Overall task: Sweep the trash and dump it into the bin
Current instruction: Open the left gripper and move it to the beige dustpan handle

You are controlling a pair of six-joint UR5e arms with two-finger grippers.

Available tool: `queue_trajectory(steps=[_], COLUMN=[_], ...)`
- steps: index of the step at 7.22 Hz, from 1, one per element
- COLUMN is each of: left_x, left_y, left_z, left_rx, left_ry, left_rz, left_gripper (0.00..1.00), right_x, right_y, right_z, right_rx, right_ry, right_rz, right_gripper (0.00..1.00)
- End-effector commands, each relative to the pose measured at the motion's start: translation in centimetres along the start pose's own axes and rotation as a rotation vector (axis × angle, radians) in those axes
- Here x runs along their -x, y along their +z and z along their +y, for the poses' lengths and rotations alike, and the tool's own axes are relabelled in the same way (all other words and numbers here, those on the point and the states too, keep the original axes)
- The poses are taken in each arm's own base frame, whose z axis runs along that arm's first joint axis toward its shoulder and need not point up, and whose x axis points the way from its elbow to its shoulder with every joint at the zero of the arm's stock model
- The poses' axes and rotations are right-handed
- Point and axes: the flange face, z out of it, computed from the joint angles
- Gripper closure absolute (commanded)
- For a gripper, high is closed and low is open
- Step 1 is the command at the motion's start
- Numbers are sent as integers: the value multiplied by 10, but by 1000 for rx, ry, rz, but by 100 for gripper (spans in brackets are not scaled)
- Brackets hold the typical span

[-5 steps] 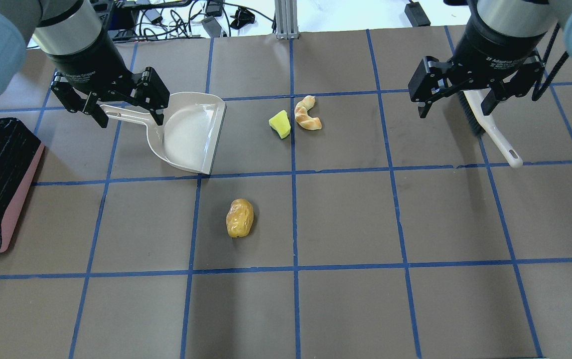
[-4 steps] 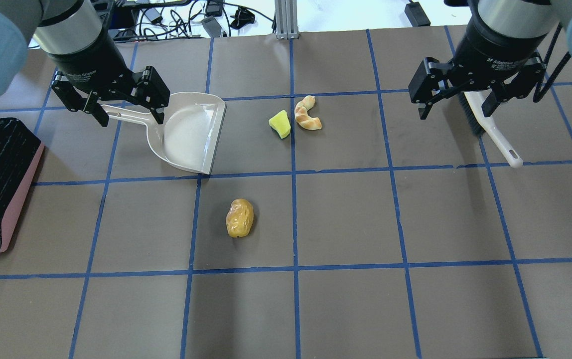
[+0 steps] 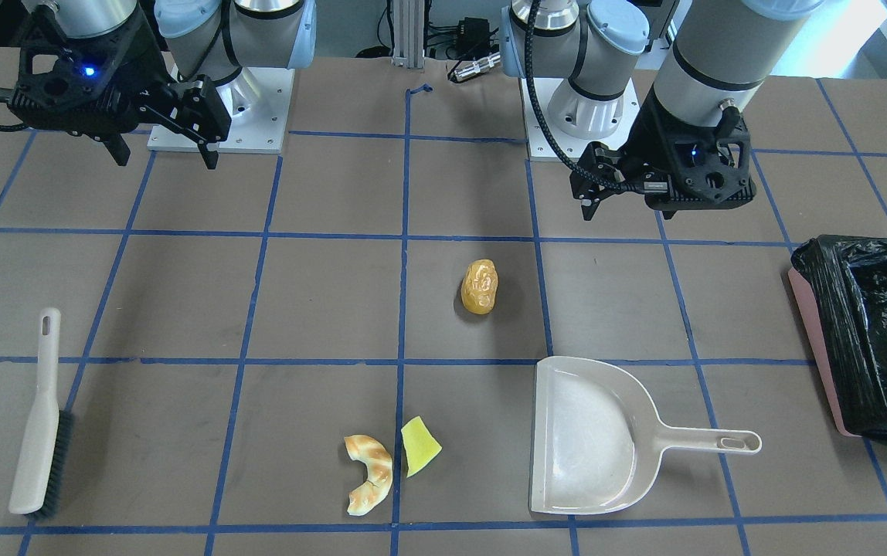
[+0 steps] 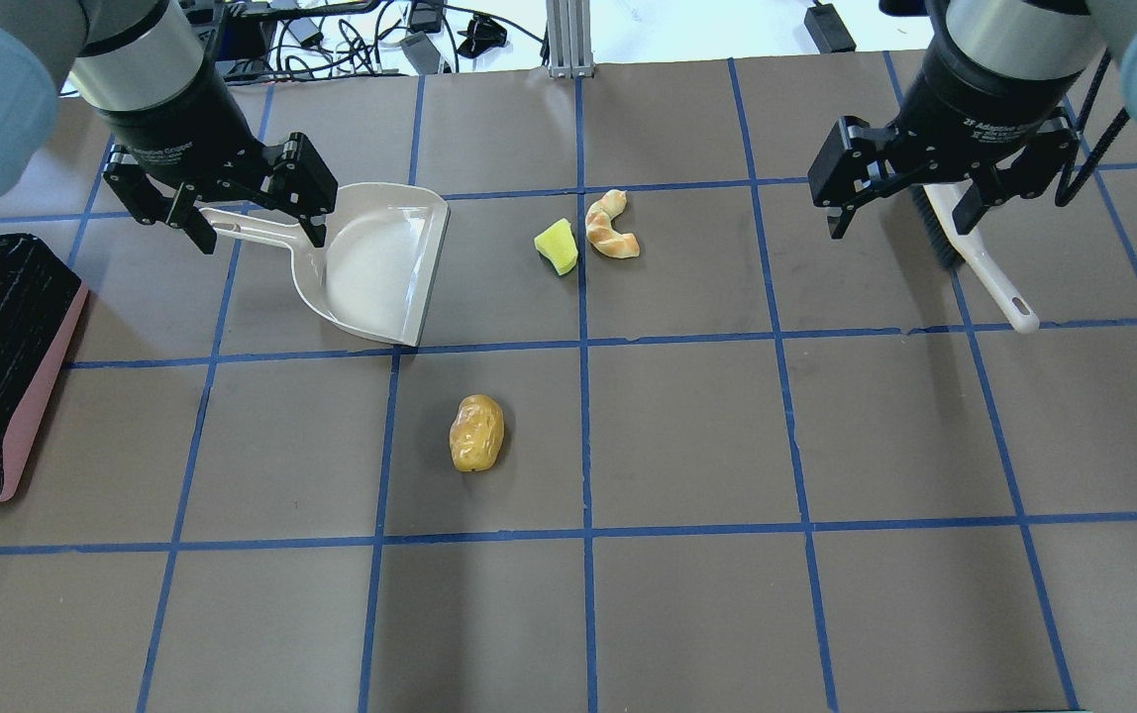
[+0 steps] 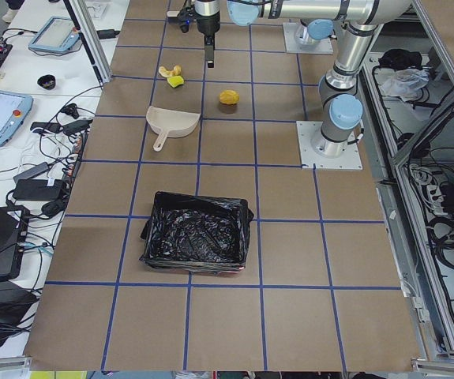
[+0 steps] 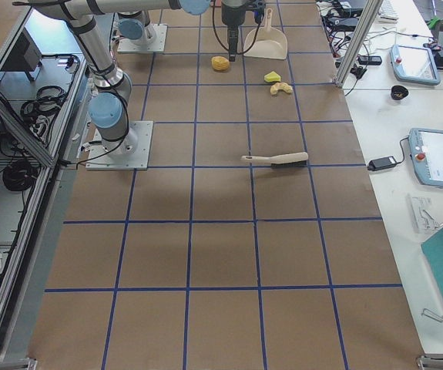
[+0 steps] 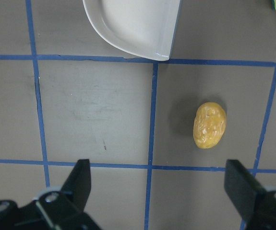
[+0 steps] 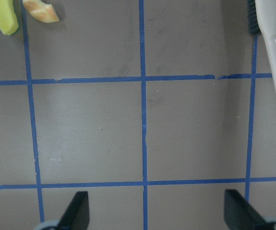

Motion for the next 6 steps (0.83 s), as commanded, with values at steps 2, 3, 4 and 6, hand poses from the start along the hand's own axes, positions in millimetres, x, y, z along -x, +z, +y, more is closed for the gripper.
queue_trajectory(steps=[2,3,4,6], left_x=[29,35,36,46], left_y=[14,18,29,37], left_z=[-17,-19,-22,-35], left_rx=[27,30,12,-36], left_ry=[-345,-516,-644,-866], left_rz=[-10,-10,-10,7], left_gripper=[0,0,0,0], right_x=[0,1,0,-1], right_y=[2,2,3,8], right_z=[-2,-2,-3,-4], right_rx=[-2,-1,-1,7], right_ry=[-3,-3,-4,-11], right_rz=[-4,-4,-3,-6], right_gripper=[0,0,0,1])
